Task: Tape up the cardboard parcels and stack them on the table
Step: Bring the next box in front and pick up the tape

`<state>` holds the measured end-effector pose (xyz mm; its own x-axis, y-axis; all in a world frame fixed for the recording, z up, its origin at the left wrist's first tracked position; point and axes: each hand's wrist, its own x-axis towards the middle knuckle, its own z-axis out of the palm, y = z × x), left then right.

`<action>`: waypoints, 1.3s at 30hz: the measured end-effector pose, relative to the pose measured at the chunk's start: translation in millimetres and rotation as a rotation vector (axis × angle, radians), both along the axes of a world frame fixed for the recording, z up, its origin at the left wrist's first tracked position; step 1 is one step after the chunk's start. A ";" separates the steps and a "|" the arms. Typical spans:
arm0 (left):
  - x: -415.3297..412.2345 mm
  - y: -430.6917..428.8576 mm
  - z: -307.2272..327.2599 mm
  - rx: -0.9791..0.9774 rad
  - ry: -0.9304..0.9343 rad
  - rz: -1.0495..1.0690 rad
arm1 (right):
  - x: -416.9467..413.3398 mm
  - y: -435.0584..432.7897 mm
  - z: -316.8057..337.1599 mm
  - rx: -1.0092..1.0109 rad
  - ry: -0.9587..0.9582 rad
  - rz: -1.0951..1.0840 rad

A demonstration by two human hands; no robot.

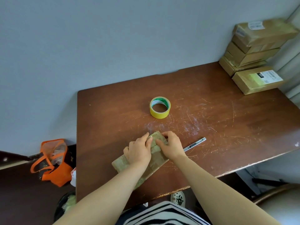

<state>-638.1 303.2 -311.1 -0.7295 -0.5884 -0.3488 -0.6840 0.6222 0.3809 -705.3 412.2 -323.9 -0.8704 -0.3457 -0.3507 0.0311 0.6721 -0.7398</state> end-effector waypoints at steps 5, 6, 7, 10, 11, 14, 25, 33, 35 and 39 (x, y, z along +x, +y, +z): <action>-0.2 -1.0 -1.0 -0.010 0.005 0.000 | -4.1 0.8 1.4 -0.043 -0.011 0.037; -0.5 -0.8 -1.4 -0.011 0.009 0.001 | -6.7 2.0 2.1 -0.042 -0.023 0.051; -1.3 -0.8 -1.4 -0.008 0.009 0.013 | -11.2 2.9 4.1 -0.056 -0.057 0.033; -2.5 -0.4 0.6 -0.062 -0.045 -0.012 | -31.5 2.6 14.8 -0.123 -0.154 -0.105; -2.7 0.5 0.5 -0.087 -0.061 -0.037 | -38.6 1.8 17.5 -0.107 -0.138 -0.107; -1.7 3.9 -2.1 -0.077 -0.039 -0.026 | -54.8 -2.7 19.6 -0.057 -0.020 -0.060; -14.0 -4.5 15.6 0.082 0.171 0.235 | -105.6 -35.8 2.1 0.653 0.583 0.591; -47.1 -15.1 55.8 0.692 0.516 0.540 | -83.5 -16.2 47.2 -0.369 0.003 0.035; -63.2 -11.5 74.6 0.823 0.565 0.552 | -71.8 -4.5 66.7 -0.498 -0.017 0.036; -89.3 2.3 107.6 1.063 0.605 0.543 | -56.6 20.5 92.9 -0.544 0.068 0.037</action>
<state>-727.4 305.6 -203.5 -0.6926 -0.4973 -0.5225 -0.3017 -0.4582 0.8361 -761.9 432.6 -231.0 -0.8687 -0.4920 -0.0564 -0.0448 0.1915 -0.9805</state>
